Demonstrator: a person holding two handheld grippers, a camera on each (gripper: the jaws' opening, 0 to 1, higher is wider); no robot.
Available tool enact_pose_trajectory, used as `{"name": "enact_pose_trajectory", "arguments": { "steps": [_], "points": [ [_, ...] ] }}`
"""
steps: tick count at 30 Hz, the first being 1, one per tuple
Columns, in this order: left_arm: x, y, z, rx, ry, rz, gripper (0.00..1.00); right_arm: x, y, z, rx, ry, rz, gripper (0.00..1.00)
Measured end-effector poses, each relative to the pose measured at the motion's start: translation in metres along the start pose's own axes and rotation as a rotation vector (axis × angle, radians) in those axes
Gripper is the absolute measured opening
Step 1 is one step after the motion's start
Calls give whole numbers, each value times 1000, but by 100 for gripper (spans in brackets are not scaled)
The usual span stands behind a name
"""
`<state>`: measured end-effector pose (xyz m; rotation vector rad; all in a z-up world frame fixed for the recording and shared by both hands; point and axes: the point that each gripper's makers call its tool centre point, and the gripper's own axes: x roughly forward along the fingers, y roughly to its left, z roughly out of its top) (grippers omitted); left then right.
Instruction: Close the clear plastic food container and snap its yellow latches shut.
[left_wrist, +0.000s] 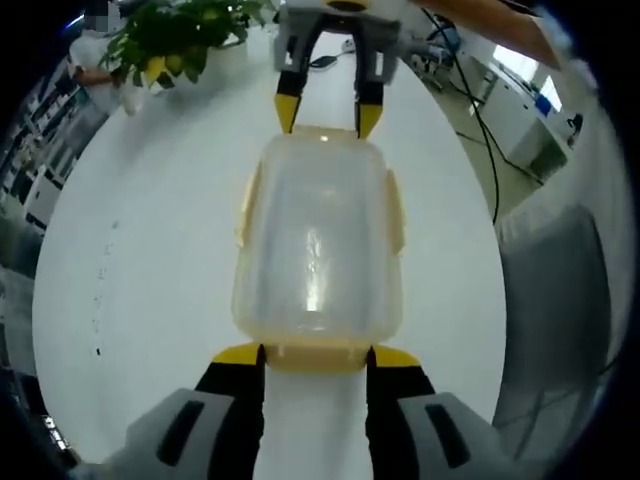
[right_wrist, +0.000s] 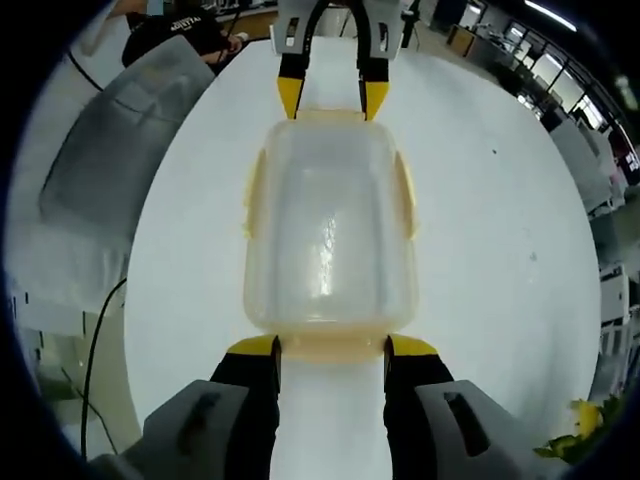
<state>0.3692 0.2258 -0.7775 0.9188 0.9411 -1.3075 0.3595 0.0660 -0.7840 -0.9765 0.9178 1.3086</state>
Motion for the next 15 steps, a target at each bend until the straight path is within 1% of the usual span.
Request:
{"name": "enact_pose_trajectory", "arguments": {
  "steps": [4,9,12,15],
  "points": [
    [1,0,0,2,7,-1,34,3,-1,-1,-6,11,0,38],
    [5,0,-4,6,35,2,34,5,-1,1,-7,1,5,38],
    [5,-1,-4,7,39,-2,34,5,0,0,-6,5,9,38],
    [5,-2,-3,7,29,-6,34,5,1,-2,-10,17,11,38]
  ]
}}
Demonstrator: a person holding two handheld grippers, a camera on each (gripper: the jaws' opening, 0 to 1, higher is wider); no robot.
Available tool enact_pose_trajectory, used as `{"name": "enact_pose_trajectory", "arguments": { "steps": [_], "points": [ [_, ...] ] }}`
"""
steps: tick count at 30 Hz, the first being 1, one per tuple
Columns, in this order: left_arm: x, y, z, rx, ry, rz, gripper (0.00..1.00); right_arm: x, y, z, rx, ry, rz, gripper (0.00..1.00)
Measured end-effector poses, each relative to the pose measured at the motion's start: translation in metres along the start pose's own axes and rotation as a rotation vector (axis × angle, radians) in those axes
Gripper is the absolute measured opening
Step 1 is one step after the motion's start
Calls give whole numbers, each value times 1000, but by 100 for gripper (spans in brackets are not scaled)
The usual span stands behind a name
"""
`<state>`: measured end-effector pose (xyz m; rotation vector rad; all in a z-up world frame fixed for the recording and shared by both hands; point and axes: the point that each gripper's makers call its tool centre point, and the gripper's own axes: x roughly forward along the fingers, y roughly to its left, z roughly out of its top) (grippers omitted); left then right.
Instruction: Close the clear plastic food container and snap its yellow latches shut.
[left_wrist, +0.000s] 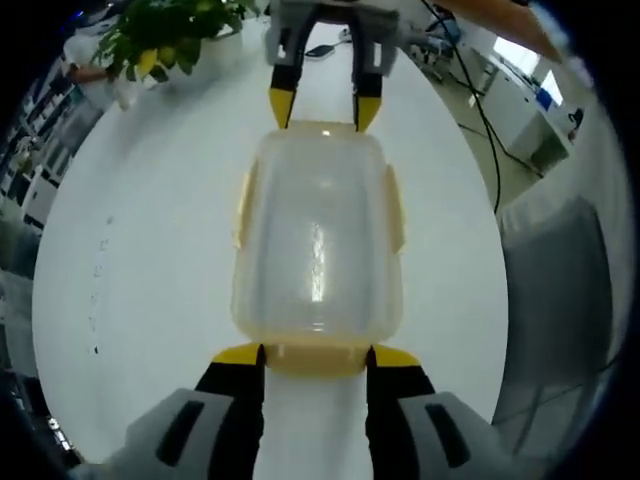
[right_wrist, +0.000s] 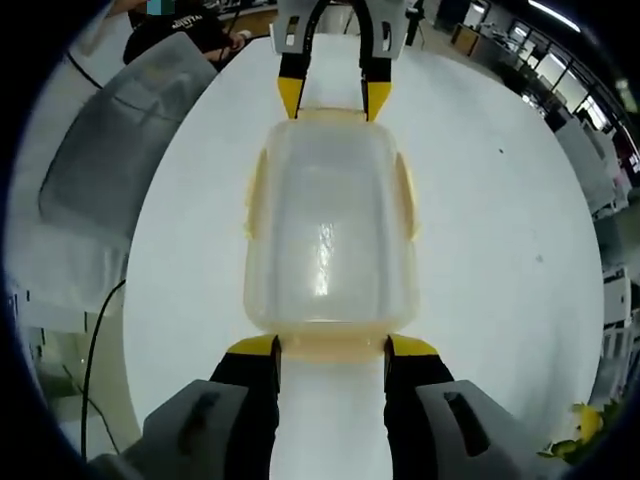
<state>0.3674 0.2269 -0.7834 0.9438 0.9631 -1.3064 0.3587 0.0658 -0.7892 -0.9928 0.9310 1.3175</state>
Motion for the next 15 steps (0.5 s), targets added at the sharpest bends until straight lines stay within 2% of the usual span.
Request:
{"name": "enact_pose_trajectory", "arguments": {
  "steps": [15],
  "points": [
    [3,0,1,4,-2,-2,35,3,1,-3,17,8,7,38]
  ]
}}
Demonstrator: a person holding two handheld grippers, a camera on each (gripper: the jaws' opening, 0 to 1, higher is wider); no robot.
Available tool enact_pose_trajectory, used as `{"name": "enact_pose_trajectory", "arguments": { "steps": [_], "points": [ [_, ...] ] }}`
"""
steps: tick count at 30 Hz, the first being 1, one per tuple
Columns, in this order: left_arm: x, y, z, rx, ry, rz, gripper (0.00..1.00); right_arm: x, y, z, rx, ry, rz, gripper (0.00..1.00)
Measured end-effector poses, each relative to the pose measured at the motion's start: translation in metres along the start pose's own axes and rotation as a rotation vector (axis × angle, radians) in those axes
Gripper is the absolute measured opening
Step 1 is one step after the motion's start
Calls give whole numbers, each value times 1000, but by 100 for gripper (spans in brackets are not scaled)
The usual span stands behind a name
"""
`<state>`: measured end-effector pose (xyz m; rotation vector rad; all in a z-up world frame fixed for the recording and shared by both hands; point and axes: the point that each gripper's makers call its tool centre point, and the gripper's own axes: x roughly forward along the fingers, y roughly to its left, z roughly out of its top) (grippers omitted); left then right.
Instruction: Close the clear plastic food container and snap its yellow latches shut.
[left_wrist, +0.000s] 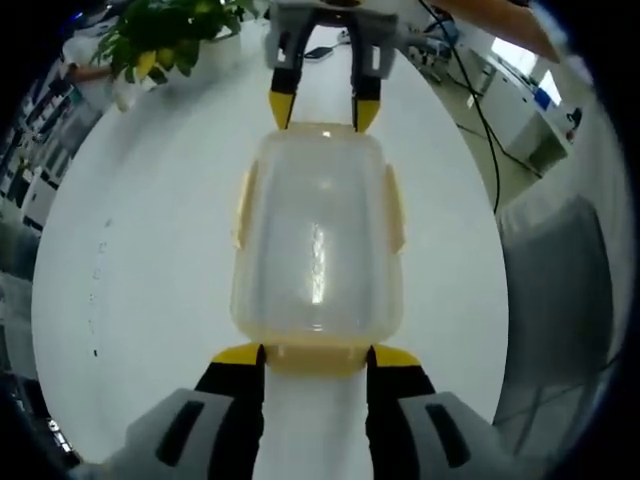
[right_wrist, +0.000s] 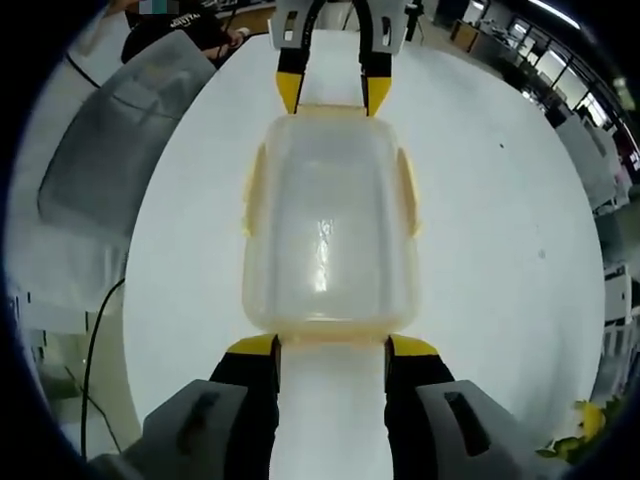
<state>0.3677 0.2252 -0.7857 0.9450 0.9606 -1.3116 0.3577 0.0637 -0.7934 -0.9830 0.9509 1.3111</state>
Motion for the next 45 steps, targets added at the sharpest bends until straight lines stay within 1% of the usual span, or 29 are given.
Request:
{"name": "enact_pose_trajectory", "arguments": {
  "steps": [6,12,14,15,18,19,21,23,25,26,27,28,29,30,31,32,33,34,35,36,37,38,39,40,41,42,43,44,45],
  "points": [
    [4,0,-2,17,17,-1,35,0,0,0,3,-6,3,38],
    [4,1,-2,18,8,-1,35,1,0,-1,2,-10,3,39],
    [6,1,-3,4,7,-4,35,4,1,-3,15,-11,3,40],
    [8,1,-6,-19,16,-6,35,7,3,-5,32,-9,13,42],
    [13,5,-16,-34,45,17,35,16,10,-11,48,-3,34,48],
    [15,5,-19,-47,51,15,36,18,12,-14,50,3,39,47],
    [17,1,-27,-101,63,-3,38,22,16,-22,61,21,50,45],
    [19,0,-35,-125,85,-1,39,26,19,-31,94,41,55,46],
    [20,0,-53,-147,159,14,41,27,15,-48,143,104,12,42],
    [21,1,-60,-156,173,22,43,27,12,-55,160,134,-15,41],
    [21,2,-63,-171,174,27,44,26,9,-62,180,150,-41,41],
    [19,1,-66,-210,170,30,45,25,8,-62,194,137,-45,41],
    [18,0,-66,-253,148,26,46,25,7,-62,232,111,-52,41],
    [16,-2,-63,-286,106,15,46,23,7,-61,272,89,-55,41],
    [13,-3,-60,-311,73,13,46,20,5,-62,334,62,-66,40],
    [9,-4,-57,-338,45,9,46,16,4,-62,365,47,-77,40],
    [4,-7,-52,-379,-3,-1,46,12,1,-63,415,29,-100,40],
    [0,-7,-49,-412,-33,-5,46,8,-2,-64,460,22,-124,39],
    [-7,-4,-45,-456,-74,-2,45,2,-6,-65,507,9,-160,37],
    [-11,-3,-42,-491,-108,8,45,-1,-9,-65,525,0,-182,35],
    [-18,-4,-33,-521,-177,4,46,-7,-12,-67,549,-8,-211,35],
    [-22,-5,-27,-552,-219,-4,46,-10,-12,-65,569,-19,-221,35],
    [-28,-9,-18,-612,-280,-27,46,-14,-12,-64,628,-44,-230,35],
    [-30,-10,-15,-631,-299,-32,47,-16,-12,-61,658,-67,-223,35],
    [-34,-13,-8,-684,-346,-48,47,-18,-12,-57,687,-94,-215,35],
    [-35,-14,-5,-720,-365,-51,48,-22,-11,-49,735,-147,-202,35],
    [-36,-14,-3,-751,-380,-49,49,-25,-11,-43,766,-183,-192,36],
    [-35,-14,-2,-813,-387,-41,50,-28,-12,-38,813,-220,-182,36],
    [-34,-13,-4,-847,-379,-23,51,-32,-13,-32,858,-259,-173,37]
  ]
}}
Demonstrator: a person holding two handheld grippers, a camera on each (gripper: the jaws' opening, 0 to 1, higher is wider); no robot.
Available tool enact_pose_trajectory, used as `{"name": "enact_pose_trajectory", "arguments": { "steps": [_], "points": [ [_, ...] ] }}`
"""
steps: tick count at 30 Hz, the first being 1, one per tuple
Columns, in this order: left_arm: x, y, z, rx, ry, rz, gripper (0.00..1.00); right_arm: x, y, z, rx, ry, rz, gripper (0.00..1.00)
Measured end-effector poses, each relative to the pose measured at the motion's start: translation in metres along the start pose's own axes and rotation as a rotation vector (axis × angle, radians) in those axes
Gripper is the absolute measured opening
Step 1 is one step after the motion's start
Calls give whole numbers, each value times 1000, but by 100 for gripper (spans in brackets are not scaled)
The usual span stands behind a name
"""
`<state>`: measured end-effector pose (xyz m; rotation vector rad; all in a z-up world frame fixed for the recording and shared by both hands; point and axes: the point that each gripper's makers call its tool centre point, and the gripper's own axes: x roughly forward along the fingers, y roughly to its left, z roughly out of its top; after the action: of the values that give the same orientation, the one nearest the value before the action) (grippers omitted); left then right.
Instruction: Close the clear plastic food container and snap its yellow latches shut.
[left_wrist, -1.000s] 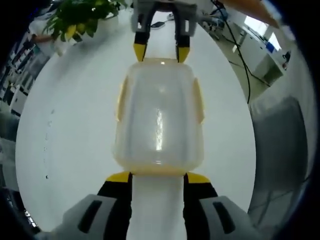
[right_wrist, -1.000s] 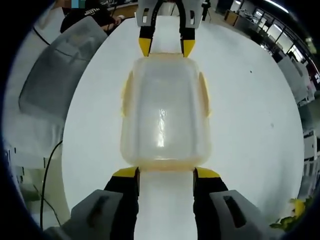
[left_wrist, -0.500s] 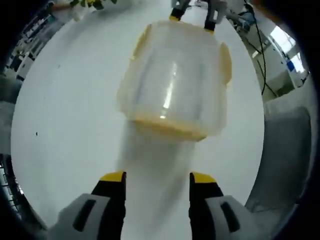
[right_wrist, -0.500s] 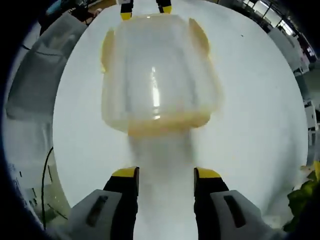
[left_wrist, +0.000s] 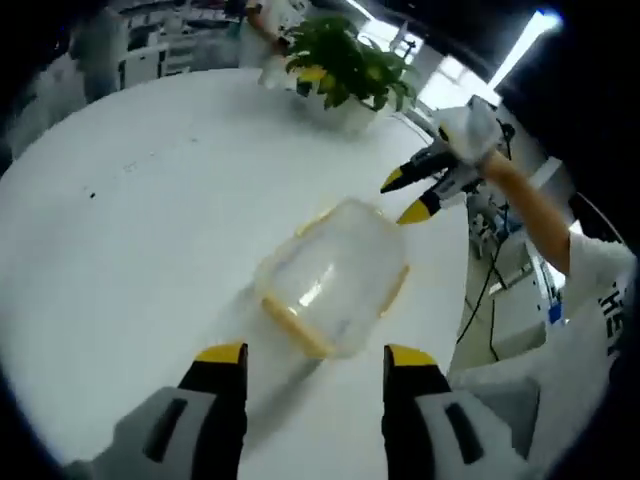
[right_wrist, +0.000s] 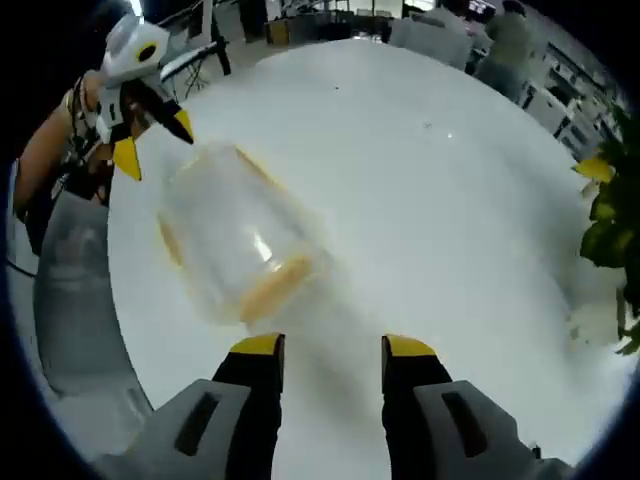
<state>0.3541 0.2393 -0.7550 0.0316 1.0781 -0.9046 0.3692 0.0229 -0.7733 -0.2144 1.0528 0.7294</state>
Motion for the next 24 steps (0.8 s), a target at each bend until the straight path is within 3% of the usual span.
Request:
{"name": "enact_pose_trajectory", "arguments": {
  "steps": [2,5,7,9,11,12,15,20,24],
  "points": [
    [3,3,-1,-70,-13,35,53,-5,8,15,102,-84,56,37],
    [9,-9,7,-253,-90,-49,55,-9,24,28,291,-166,156,36],
    [11,-12,16,-412,-150,-100,55,-8,36,31,407,-192,242,37],
    [12,-13,21,-551,-191,-145,54,-7,45,32,593,-193,325,38],
    [14,-14,22,-596,-202,-164,53,-4,44,37,690,-220,368,38],
    [16,-13,19,-599,-193,-153,53,-1,40,36,708,-225,350,39],
    [20,-13,16,-596,-171,-136,51,5,29,27,651,-191,267,38],
    [24,-6,14,-608,-144,-105,46,16,42,21,585,-119,297,33],
    [26,-4,10,-606,-126,-83,41,25,41,14,504,-75,238,30]
  ]
}}
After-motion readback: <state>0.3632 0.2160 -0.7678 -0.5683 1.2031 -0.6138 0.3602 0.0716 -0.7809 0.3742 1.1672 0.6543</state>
